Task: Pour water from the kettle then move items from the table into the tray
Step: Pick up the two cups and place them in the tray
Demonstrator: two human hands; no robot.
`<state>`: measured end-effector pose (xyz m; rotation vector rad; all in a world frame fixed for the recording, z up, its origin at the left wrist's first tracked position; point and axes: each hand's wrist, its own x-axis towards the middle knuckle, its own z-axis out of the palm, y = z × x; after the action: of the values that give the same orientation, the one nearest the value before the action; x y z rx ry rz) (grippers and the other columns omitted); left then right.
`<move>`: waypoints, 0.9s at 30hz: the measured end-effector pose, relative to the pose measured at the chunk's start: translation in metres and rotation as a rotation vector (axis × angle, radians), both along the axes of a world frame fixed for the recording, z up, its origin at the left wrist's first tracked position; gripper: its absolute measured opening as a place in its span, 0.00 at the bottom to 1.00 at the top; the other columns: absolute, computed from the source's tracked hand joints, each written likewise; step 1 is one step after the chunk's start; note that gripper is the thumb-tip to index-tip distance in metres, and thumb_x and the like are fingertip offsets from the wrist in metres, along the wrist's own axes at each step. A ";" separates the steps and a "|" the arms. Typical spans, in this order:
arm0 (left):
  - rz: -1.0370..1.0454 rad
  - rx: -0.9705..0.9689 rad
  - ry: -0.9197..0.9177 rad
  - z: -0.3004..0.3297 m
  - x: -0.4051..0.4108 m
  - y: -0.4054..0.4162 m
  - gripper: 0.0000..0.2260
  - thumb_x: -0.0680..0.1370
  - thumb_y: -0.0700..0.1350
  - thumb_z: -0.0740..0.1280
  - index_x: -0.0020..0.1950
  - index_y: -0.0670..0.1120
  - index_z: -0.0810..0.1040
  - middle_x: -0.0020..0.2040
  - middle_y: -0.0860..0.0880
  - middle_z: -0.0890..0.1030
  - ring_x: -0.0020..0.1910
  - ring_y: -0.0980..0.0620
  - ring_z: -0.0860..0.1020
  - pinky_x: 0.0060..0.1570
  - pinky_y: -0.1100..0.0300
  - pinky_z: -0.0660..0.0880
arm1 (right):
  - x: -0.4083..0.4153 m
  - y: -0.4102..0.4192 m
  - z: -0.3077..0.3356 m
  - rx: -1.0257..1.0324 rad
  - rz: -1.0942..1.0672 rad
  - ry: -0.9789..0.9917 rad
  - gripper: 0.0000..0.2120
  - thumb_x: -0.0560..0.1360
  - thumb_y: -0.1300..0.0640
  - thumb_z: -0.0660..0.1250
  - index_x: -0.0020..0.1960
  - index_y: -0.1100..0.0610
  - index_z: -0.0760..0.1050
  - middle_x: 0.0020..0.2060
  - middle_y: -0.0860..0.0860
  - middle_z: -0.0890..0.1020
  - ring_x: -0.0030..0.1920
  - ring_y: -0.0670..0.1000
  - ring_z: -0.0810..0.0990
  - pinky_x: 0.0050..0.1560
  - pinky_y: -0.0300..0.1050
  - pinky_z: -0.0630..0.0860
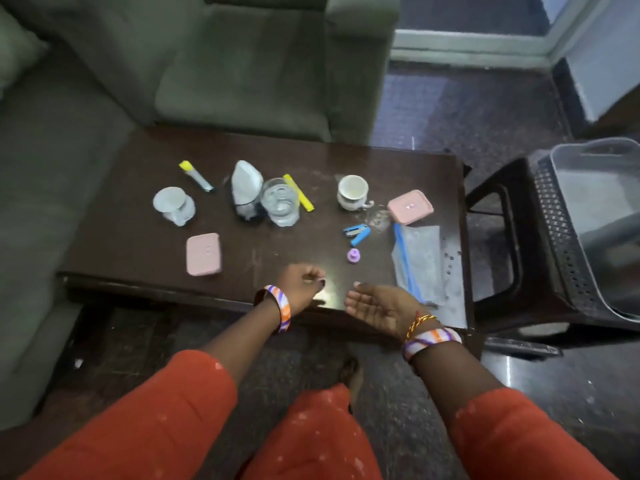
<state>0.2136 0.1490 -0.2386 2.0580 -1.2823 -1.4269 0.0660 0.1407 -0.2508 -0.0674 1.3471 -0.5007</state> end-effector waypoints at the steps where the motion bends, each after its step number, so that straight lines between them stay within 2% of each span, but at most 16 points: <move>1: 0.024 -0.019 -0.018 0.007 0.021 0.005 0.11 0.75 0.34 0.64 0.56 0.33 0.78 0.48 0.38 0.82 0.39 0.54 0.79 0.41 0.64 0.71 | 0.018 0.000 0.007 -0.017 0.042 -0.009 0.12 0.78 0.64 0.58 0.36 0.63 0.70 0.34 0.56 0.73 0.32 0.51 0.77 0.21 0.38 0.76; 3: 0.094 -0.030 -0.048 0.019 0.065 0.011 0.10 0.74 0.35 0.65 0.54 0.35 0.79 0.51 0.38 0.82 0.44 0.51 0.78 0.48 0.60 0.71 | 0.055 -0.001 0.021 -0.060 0.151 -0.017 0.12 0.78 0.63 0.59 0.36 0.62 0.70 0.34 0.55 0.73 0.32 0.50 0.77 0.23 0.37 0.77; 5: 0.172 -0.045 -0.080 0.027 0.109 0.015 0.09 0.74 0.36 0.65 0.53 0.38 0.80 0.52 0.38 0.83 0.50 0.47 0.80 0.54 0.55 0.75 | 0.090 -0.006 0.032 -0.118 0.265 -0.015 0.12 0.78 0.62 0.59 0.37 0.62 0.70 0.34 0.54 0.73 0.35 0.49 0.75 0.29 0.39 0.78; 8: 0.276 -0.074 -0.150 0.038 0.170 0.013 0.09 0.73 0.36 0.66 0.52 0.38 0.81 0.50 0.37 0.82 0.55 0.40 0.80 0.54 0.52 0.76 | 0.140 -0.016 0.045 -0.235 0.400 0.007 0.10 0.78 0.63 0.60 0.37 0.59 0.70 0.33 0.53 0.73 0.34 0.49 0.74 0.37 0.40 0.75; 11: 0.303 -0.078 -0.249 0.040 0.223 0.000 0.10 0.72 0.38 0.69 0.52 0.38 0.81 0.52 0.38 0.83 0.55 0.40 0.80 0.56 0.52 0.75 | 0.186 -0.031 0.047 -0.310 0.490 0.023 0.10 0.77 0.65 0.60 0.37 0.58 0.69 0.32 0.53 0.73 0.32 0.48 0.73 0.35 0.39 0.74; 14: 0.271 -0.101 -0.337 0.031 0.267 -0.027 0.15 0.71 0.43 0.71 0.56 0.39 0.80 0.57 0.41 0.81 0.57 0.43 0.79 0.61 0.55 0.73 | 0.231 -0.051 0.035 -0.340 0.569 0.061 0.11 0.75 0.68 0.61 0.35 0.58 0.69 0.31 0.54 0.74 0.31 0.48 0.73 0.33 0.38 0.73; 17: 0.180 -0.094 -0.408 0.013 0.295 -0.066 0.23 0.70 0.46 0.72 0.64 0.40 0.75 0.64 0.37 0.75 0.64 0.39 0.73 0.65 0.53 0.68 | 0.271 -0.070 0.014 -0.327 0.606 0.123 0.11 0.73 0.68 0.63 0.34 0.58 0.70 0.30 0.54 0.74 0.30 0.47 0.73 0.31 0.37 0.74; 20: 0.057 -0.026 -0.447 -0.014 0.310 -0.108 0.34 0.69 0.51 0.73 0.72 0.48 0.65 0.73 0.37 0.63 0.71 0.38 0.63 0.70 0.52 0.62 | 0.299 -0.086 -0.007 -0.281 0.590 0.137 0.11 0.73 0.69 0.63 0.34 0.59 0.70 0.29 0.55 0.73 0.29 0.49 0.72 0.26 0.35 0.74; 23: -0.051 0.079 -0.451 -0.040 0.315 -0.147 0.37 0.69 0.54 0.71 0.74 0.56 0.57 0.76 0.39 0.52 0.73 0.37 0.58 0.72 0.49 0.60 | 0.314 -0.102 -0.025 -0.244 0.571 0.153 0.12 0.73 0.71 0.62 0.33 0.60 0.70 0.29 0.55 0.72 0.24 0.46 0.73 0.24 0.34 0.72; 25: -0.129 0.140 -0.457 -0.051 0.317 -0.164 0.37 0.69 0.54 0.71 0.74 0.57 0.56 0.76 0.40 0.51 0.74 0.38 0.56 0.72 0.49 0.60 | 0.316 -0.110 -0.034 -0.232 0.542 0.172 0.12 0.73 0.71 0.61 0.34 0.60 0.70 0.30 0.55 0.72 0.20 0.42 0.73 0.23 0.33 0.72; 27: -0.163 0.163 -0.446 -0.059 0.319 -0.172 0.35 0.71 0.50 0.71 0.74 0.55 0.58 0.74 0.39 0.57 0.72 0.38 0.61 0.69 0.51 0.63 | 0.315 -0.113 -0.037 -0.227 0.521 0.186 0.12 0.73 0.71 0.61 0.34 0.60 0.71 0.30 0.55 0.73 0.19 0.41 0.73 0.23 0.33 0.72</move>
<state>0.5326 -0.0227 -0.2977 2.5345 -1.5776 -1.2081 0.3806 0.0279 -0.2875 -0.6478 1.3830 -0.2043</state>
